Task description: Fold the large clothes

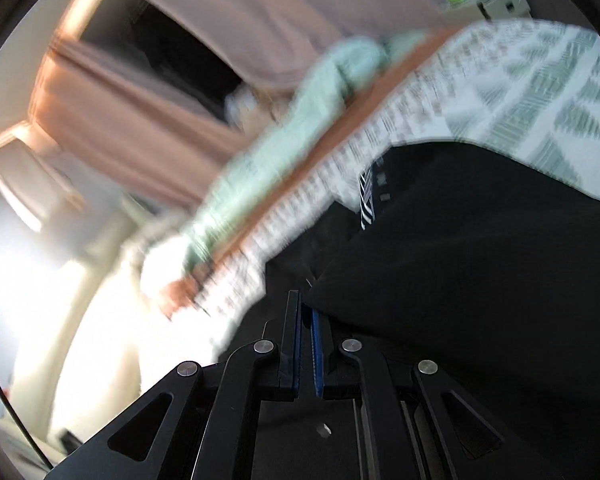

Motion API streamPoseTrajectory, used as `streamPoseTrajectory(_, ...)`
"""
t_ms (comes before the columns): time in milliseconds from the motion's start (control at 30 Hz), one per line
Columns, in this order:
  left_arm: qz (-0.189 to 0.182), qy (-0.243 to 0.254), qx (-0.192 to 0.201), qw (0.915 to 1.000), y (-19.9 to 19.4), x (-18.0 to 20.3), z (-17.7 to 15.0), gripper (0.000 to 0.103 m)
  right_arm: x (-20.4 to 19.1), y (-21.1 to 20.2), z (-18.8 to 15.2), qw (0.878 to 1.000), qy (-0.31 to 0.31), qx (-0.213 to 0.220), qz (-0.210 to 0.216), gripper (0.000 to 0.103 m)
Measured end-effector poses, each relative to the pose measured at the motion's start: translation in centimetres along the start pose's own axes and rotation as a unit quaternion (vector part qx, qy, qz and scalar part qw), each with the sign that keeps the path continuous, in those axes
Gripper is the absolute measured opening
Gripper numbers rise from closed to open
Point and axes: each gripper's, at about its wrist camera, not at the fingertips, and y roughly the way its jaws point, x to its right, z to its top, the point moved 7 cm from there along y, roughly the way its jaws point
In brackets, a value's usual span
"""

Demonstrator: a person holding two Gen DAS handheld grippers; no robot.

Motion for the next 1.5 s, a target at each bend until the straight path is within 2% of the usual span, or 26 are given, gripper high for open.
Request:
streamPoseTrajectory(33, 0.000, 0.001, 0.001, 1.0000, -0.1, 0.0, 0.1, 0.102, 0.7, 1.0, -0.5, 1.000, 0.015, -0.021, 0.001, 0.028)
streamPoseTrajectory(67, 0.000, 0.003, 0.003, 1.0000, -0.2, 0.1, 0.2, 0.102, 1.2, 1.5, -1.0, 0.999, 0.028, -0.031, 0.000, 0.055)
streamPoseTrajectory(133, -0.002, 0.005, 0.005, 1.0000, -0.4, 0.3, 0.3, 0.102, 1.9, 1.2, -1.8, 0.999, 0.034, -0.025, -0.021, 0.075)
streamPoseTrajectory(200, -0.006, 0.004, 0.006, 1.0000, -0.5, 0.4, 0.3, 0.102, 2.8, 0.4, -2.3, 0.999, 0.038, -0.022, -0.032, 0.075)
streamPoseTrajectory(300, -0.014, 0.003, 0.004, 0.9999, -0.6, 0.8, 0.0, 0.102, 5.2, -1.5, -2.4, 0.996, 0.090, -0.007, -0.028, 0.076)
streamPoseTrajectory(500, -0.020, 0.004, 0.006, 0.9998, -0.9, 1.2, -0.1, 0.102, 8.3, -6.2, -2.5, 0.983, 0.173, 0.054, -0.030, 0.076)
streamPoseTrajectory(600, -0.019, 0.003, 0.005, 0.9998, -0.9, 1.1, -0.1, 0.102, 10.1, -8.1, -2.2, 0.973, 0.211, 0.090, -0.038, 0.076)
streamPoseTrajectory(733, -0.016, -0.004, 0.006, 0.9998, -1.0, 0.8, 0.1, 0.102, 12.9, -9.8, -2.7, 0.953, 0.266, 0.127, -0.072, 0.075)
streamPoseTrajectory(767, -0.016, -0.006, 0.007, 0.9998, -1.1, 0.6, 0.1, 0.102, 13.3, -10.3, -2.6, 0.948, 0.272, 0.140, -0.083, 0.075)
streamPoseTrajectory(800, -0.015, -0.009, 0.008, 0.9998, -1.2, 0.6, 0.2, 0.102, 13.7, -10.7, -2.6, 0.945, 0.275, 0.152, -0.091, 0.063)
streamPoseTrajectory(867, -0.013, -0.014, 0.011, 0.9998, -1.4, 0.3, 0.4, 0.102, 14.0, -11.5, -2.3, 0.944, 0.270, 0.164, -0.096, 0.016)
streamPoseTrajectory(900, -0.012, -0.016, 0.013, 0.9997, -1.5, 0.1, 0.5, 0.102, 13.8, -11.8, -1.9, 0.946, 0.260, 0.171, -0.090, 0.011)
streamPoseTrajectory(1033, -0.006, -0.029, 0.018, 0.9994, -1.9, -0.9, 1.0, 0.102, 10.9, -13.3, 0.5, 0.958, 0.187, 0.205, -0.078, 0.007)
streamPoseTrajectory(1167, 0.003, -0.039, 0.024, 0.9989, -2.2, -1.8, 1.6, 0.102, 6.2, -13.8, 2.5, 0.966, 0.119, 0.223, -0.044, 0.006)
streamPoseTrajectory(1300, 0.009, -0.048, 0.029, 0.9984, -2.5, -2.7, 2.1, 0.102, 2.0, -12.7, 3.3, 0.974, 0.058, 0.218, -0.013, 0.006)
streamPoseTrajectory(1500, 0.013, -0.061, 0.036, 0.9974, -3.1, -3.8, 2.9, 0.102, -3.8, -10.1, 2.3, 0.981, -0.005, 0.195, 0.022, 0.006)
